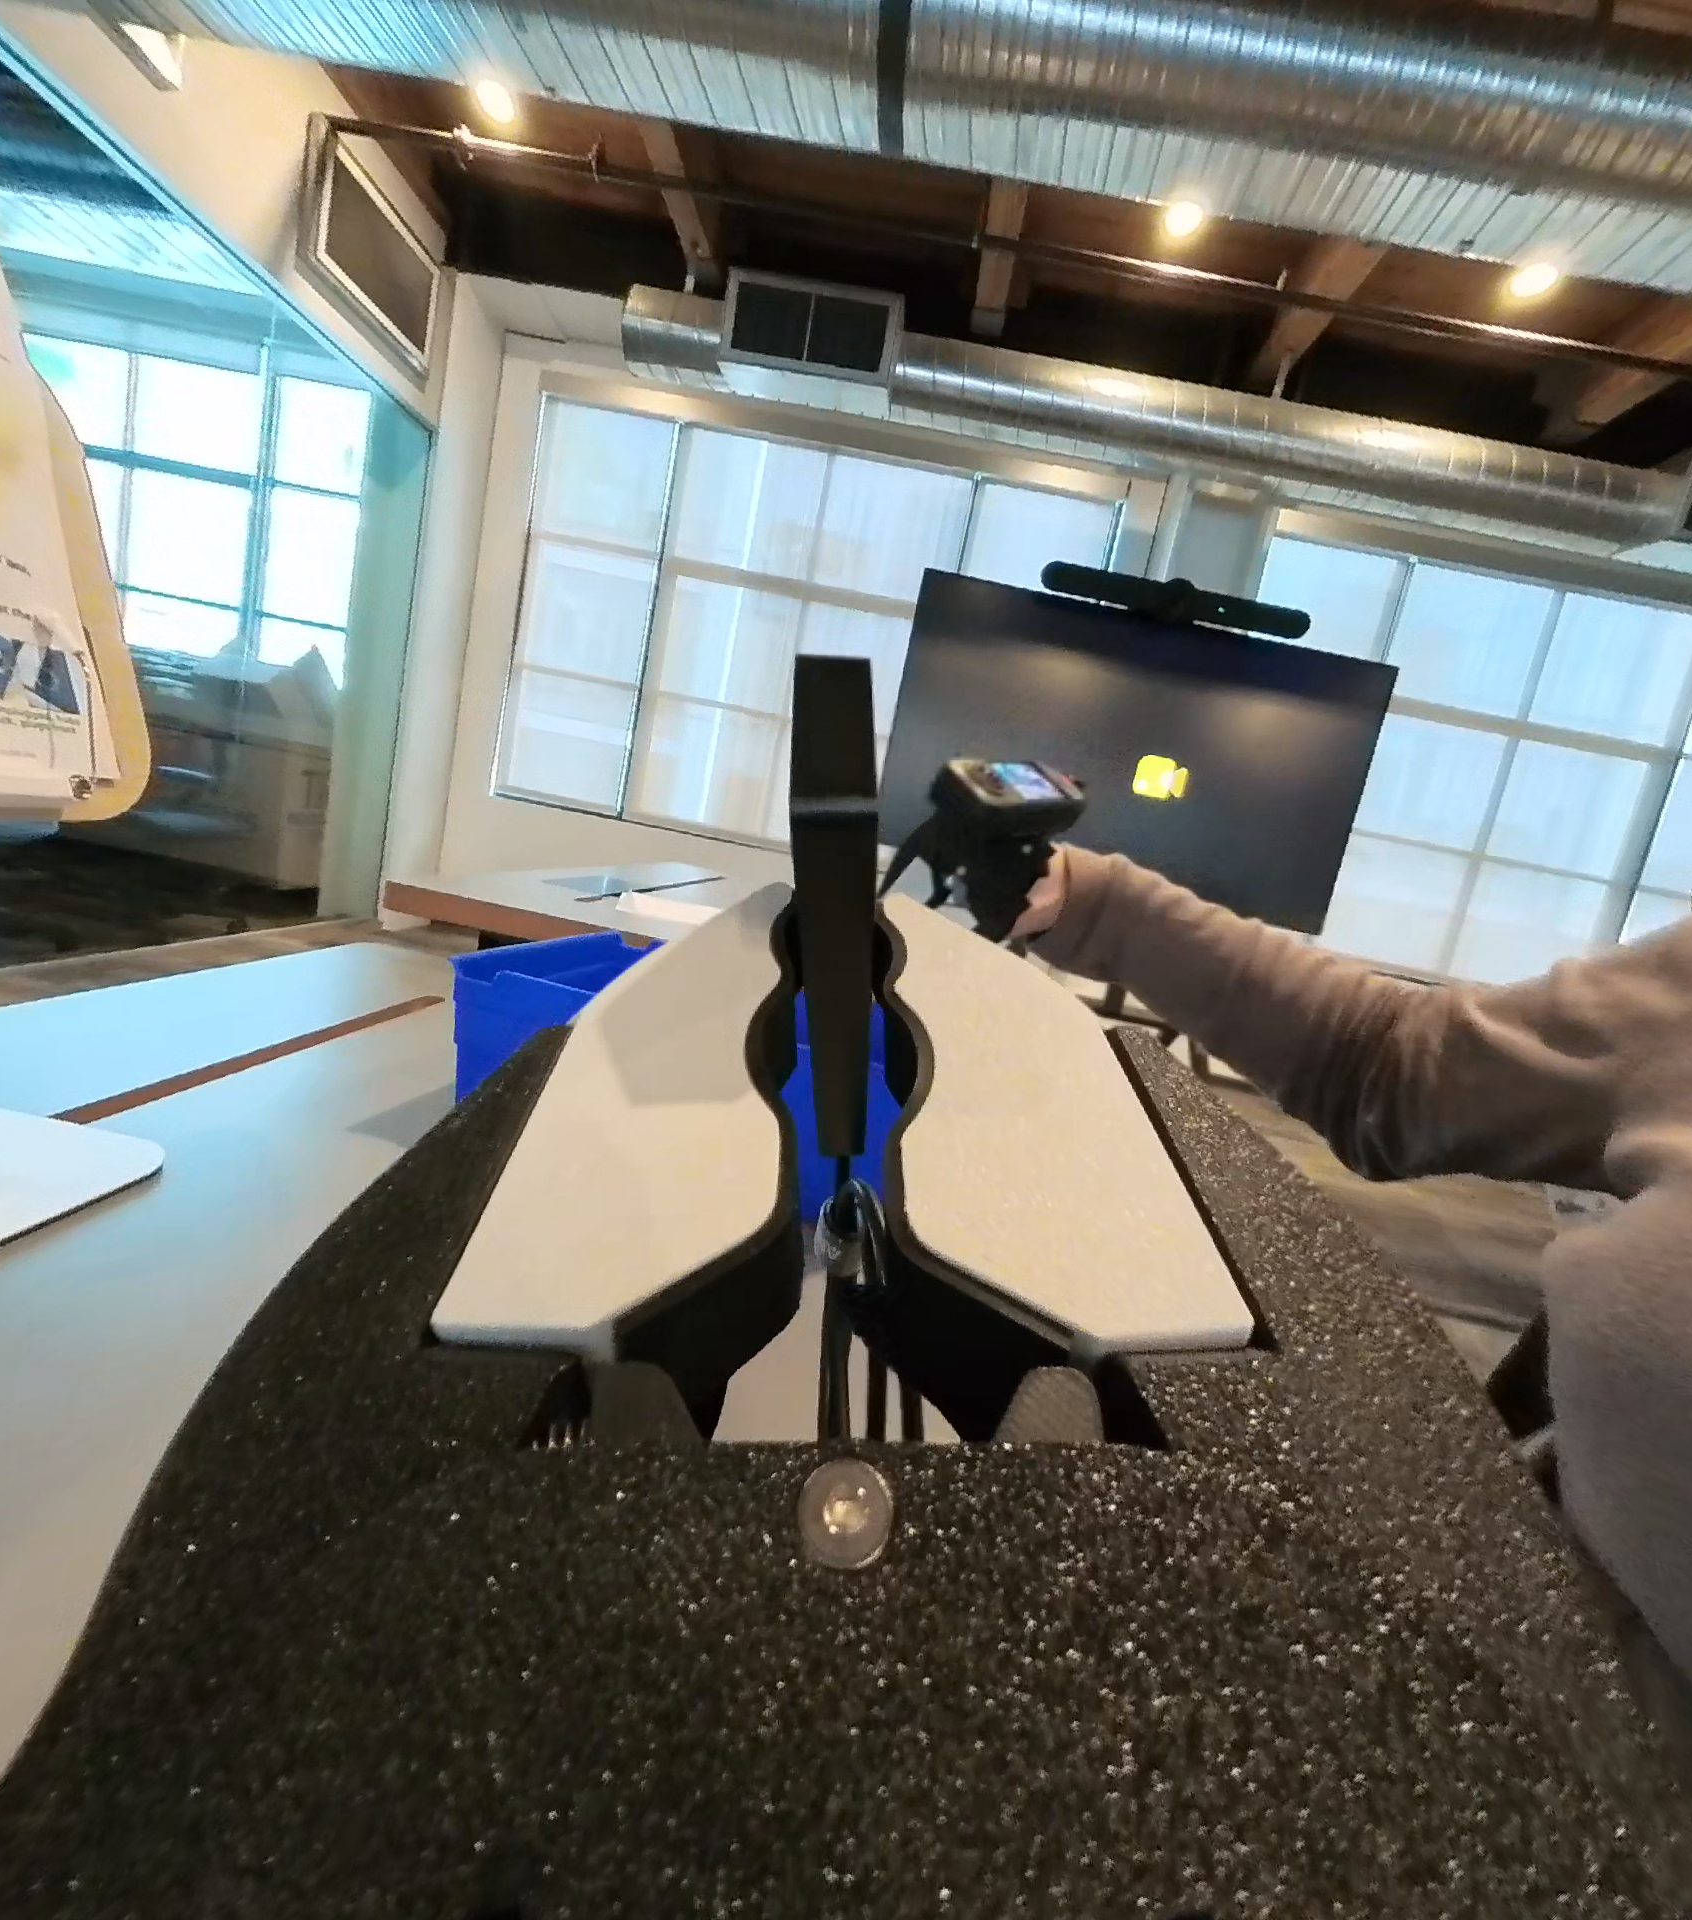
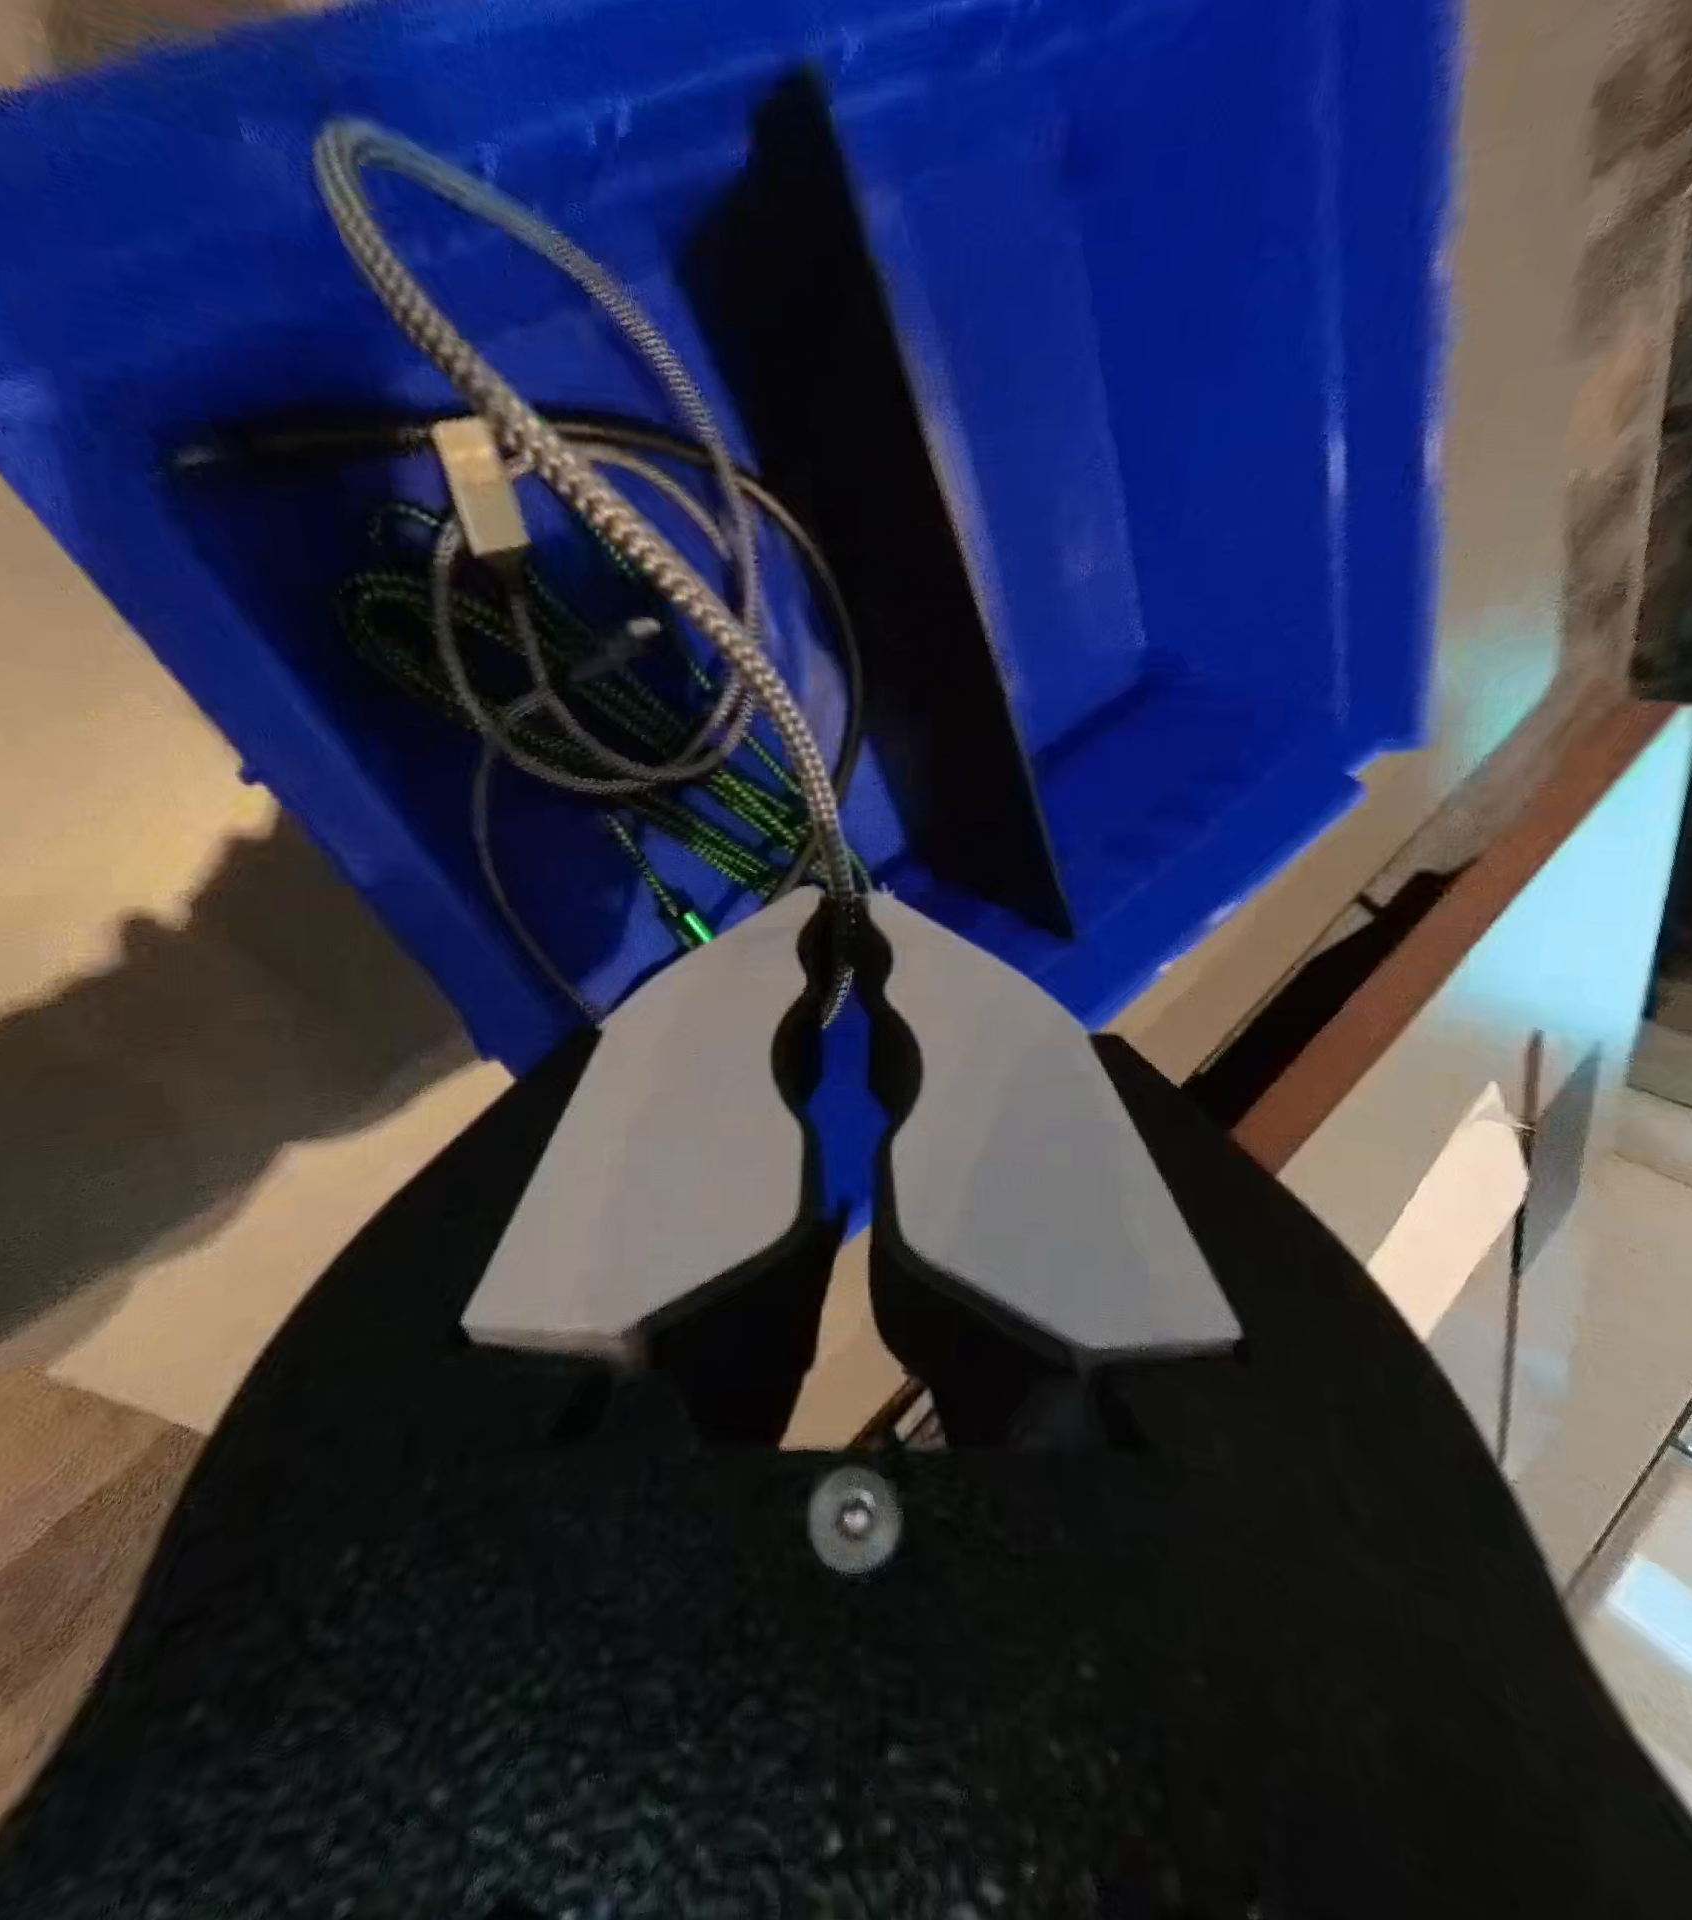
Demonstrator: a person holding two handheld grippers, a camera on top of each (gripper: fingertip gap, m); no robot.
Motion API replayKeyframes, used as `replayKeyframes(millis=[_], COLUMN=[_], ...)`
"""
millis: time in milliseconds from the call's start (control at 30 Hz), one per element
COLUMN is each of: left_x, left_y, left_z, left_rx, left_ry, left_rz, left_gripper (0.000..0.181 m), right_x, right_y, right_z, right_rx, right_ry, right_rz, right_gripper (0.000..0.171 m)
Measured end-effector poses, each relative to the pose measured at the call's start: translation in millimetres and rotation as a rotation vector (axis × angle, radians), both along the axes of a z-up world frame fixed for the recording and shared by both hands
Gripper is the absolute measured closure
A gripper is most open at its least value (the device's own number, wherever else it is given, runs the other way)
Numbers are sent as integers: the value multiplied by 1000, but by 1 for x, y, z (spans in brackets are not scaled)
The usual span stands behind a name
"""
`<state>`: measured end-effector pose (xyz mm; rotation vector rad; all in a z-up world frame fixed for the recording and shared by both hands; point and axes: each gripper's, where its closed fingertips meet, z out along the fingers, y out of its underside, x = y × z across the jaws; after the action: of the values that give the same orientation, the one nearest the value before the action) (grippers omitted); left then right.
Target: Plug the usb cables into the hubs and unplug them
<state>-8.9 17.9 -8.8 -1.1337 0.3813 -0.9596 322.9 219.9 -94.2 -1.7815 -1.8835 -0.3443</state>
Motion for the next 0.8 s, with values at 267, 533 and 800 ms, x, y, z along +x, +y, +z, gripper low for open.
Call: replayKeyframes(millis=[267,533,800], left_x=[-2,-1,1], left_y=[-2,-2,-3], left_z=[2,2,3], left_rx=[5,5,9], left_ry=[6,8,15], left_rz=[6,7,10], left_gripper=[170,169,169], right_x=[-9,7,-51], right_y=[18,6,-8], right_z=[-50,-29,74], right_rx=[-172,-279,18], right_ry=[-108,-101,169], right_rz=[-111,-278,-147], right_gripper=[168,133,132])
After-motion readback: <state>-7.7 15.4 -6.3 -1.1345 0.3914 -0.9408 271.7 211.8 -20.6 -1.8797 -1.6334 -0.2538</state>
